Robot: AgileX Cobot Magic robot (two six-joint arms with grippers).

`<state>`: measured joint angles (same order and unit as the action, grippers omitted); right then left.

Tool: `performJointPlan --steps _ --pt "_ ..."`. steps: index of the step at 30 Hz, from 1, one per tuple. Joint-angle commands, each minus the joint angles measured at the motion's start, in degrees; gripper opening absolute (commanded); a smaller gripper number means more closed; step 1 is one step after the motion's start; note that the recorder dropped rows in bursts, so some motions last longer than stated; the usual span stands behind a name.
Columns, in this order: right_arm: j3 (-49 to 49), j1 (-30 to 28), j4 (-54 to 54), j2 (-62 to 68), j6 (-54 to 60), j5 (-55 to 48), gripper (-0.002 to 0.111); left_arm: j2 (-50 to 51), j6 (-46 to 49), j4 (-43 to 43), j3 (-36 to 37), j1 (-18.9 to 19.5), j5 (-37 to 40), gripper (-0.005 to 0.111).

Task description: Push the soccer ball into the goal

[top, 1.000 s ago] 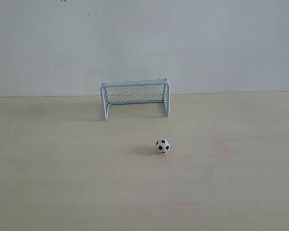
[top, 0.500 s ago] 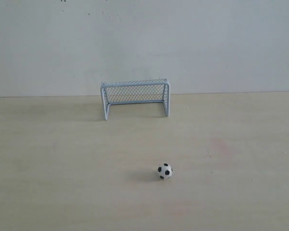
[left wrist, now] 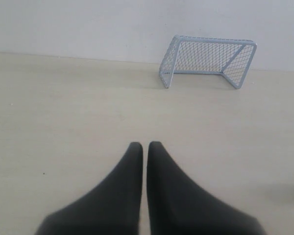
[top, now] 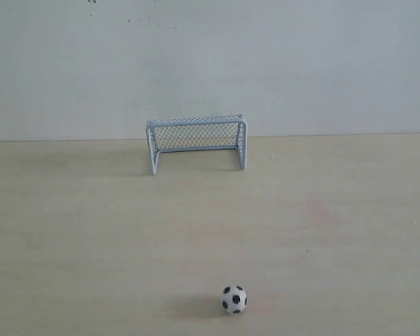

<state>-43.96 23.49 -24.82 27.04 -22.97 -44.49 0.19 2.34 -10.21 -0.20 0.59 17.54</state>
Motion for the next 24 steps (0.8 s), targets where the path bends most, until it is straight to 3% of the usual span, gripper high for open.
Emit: performJointPlan --steps 1,6,10,19,24 --pt "-0.03 -6.85 0.15 -6.06 -0.04 0.71 0.0 -0.19 0.29 0.18 0.2 0.17 -0.17 0.004" --pt "0.68 -15.09 1.08 -10.92 -0.04 1.62 0.0 -0.19 0.29 0.18 0.2 0.17 -0.17 0.004" --pt "6.63 -19.64 1.78 -14.64 -0.04 8.7 0.0 -0.19 0.29 0.18 0.2 0.17 -0.17 0.004" --pt "29.32 -20.32 1.99 -20.79 -0.04 28.73 0.0 -0.19 0.29 0.18 0.2 0.17 -0.17 0.004" --pt "35.84 -20.32 1.99 -20.79 -0.17 36.76 0.0 -0.19 0.29 0.18 0.2 0.17 -0.17 0.004"
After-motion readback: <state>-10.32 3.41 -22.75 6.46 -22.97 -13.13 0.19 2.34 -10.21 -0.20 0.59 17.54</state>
